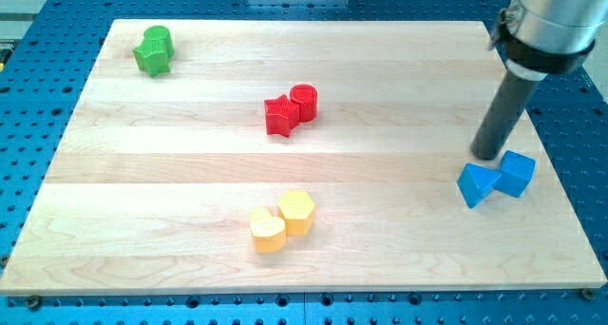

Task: Place the blue blocks at the bottom right of the board

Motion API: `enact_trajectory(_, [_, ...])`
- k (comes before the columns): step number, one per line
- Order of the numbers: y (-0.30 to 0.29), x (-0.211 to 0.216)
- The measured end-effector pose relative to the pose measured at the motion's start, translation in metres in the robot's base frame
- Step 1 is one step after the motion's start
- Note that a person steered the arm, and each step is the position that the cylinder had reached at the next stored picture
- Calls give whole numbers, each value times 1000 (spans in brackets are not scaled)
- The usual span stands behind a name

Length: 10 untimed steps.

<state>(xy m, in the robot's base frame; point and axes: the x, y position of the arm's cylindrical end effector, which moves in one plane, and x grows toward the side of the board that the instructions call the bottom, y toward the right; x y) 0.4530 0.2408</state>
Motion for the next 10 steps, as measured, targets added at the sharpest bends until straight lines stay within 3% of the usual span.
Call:
enact_trajectory(1, [39,13])
enact_trajectory(2, [15,50])
enact_trajectory(4, [-44,56])
enact_trajectory(5, [-57,95])
enact_trajectory(7, [-122,74])
enact_trajectory(8, [-141,88])
enact_trajectory(10, [-112,104])
